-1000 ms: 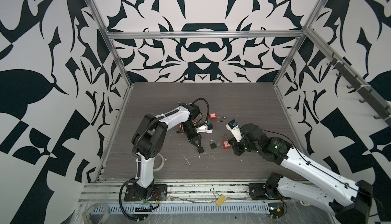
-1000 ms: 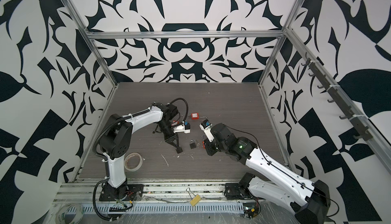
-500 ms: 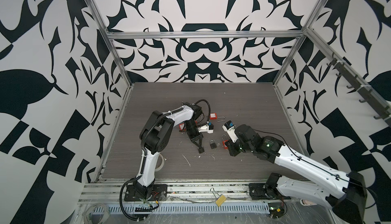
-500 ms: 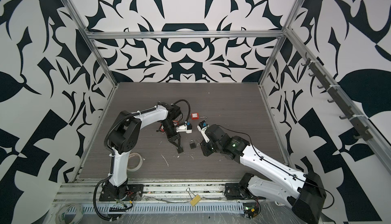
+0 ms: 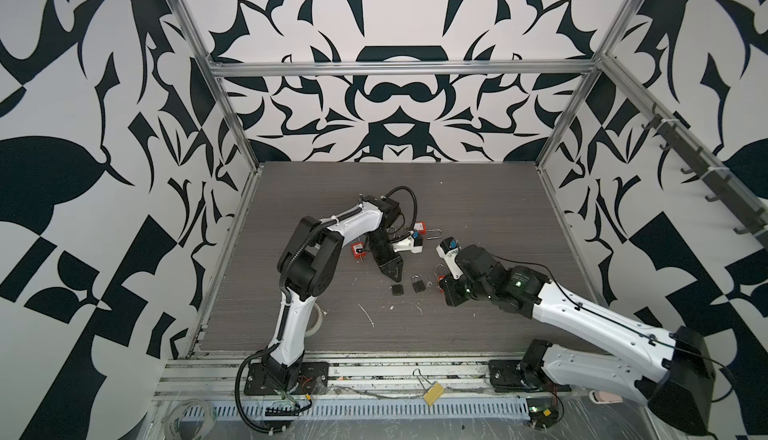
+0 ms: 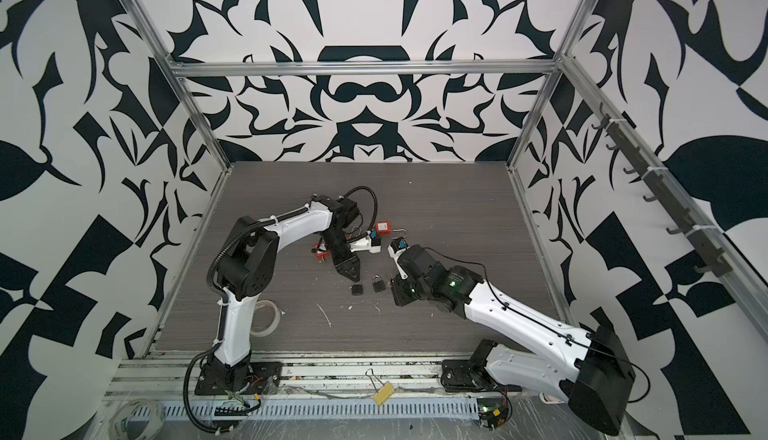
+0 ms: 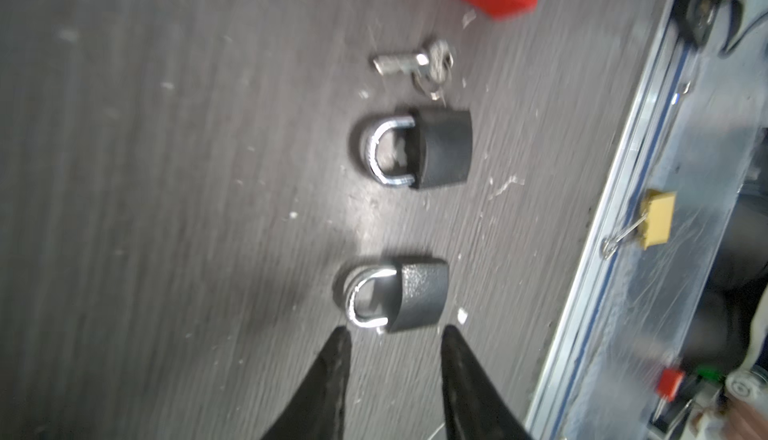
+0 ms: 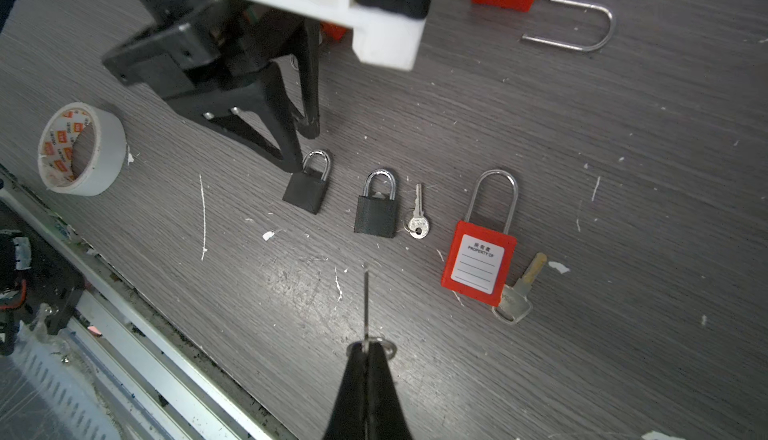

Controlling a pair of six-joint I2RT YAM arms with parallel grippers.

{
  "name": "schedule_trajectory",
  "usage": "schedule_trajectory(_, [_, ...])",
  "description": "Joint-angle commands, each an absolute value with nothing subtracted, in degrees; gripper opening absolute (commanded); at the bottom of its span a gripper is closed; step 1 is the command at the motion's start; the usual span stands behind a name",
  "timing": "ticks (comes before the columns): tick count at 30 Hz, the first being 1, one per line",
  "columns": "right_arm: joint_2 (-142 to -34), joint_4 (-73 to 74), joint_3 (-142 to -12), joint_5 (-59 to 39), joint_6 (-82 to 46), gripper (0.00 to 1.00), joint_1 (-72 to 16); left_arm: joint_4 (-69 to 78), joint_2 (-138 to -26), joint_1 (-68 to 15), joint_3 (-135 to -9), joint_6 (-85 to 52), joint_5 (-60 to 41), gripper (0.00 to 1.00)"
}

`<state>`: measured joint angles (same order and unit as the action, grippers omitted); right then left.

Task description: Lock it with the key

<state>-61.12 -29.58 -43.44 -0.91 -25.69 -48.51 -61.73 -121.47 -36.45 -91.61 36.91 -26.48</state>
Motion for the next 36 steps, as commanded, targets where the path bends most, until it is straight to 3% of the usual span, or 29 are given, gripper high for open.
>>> schedule_trajectory(1, [-62.0,-30.3,-46.3,0.4,-28.7,0.00,-49.1,-61.0,-119.1,-36.3,-93.1,36.1,-26.6,0.52])
schedule_trajectory(9, [-69.3,-31.6,-51.7,-2.7,-34.6,0.00,-49.8,-49.5,-106.5,-32.3,-87.7,27.9,-24.2,0.51])
schedule_trajectory(16, [-79.6,-33.0,-59.1,-4.8,-39.0,0.00,-51.8,-29.0,-85.1,-26.6,-66.3,15.7,-26.7,0.48])
schedule_trajectory(20, [-85.0,-34.4,-61.5,-4.2,-40.8,0.00,-51.8,-20.2,-71.8,-24.8,-54.4,12.1,-25.7,0.57])
schedule_trajectory(26, [-92.8,-35.8,-65.7,-4.8,-41.0,0.00,-51.7,-17.9,-59.7,-23.8,-46.7,6.5,-20.6,0.61])
schedule_trajectory(30, [-98.0,-39.1,-69.6,-5.3,-40.1,0.00,-51.1,-19.4,-55.5,-23.8,-45.1,3.7,-14.2,0.62])
schedule_trajectory(36, [-103.9,-41.5,-72.9,-7.3,-39.9,0.01,-50.1,-21.1,-52.6,-23.7,-44.6,3.6,-13.6,0.62])
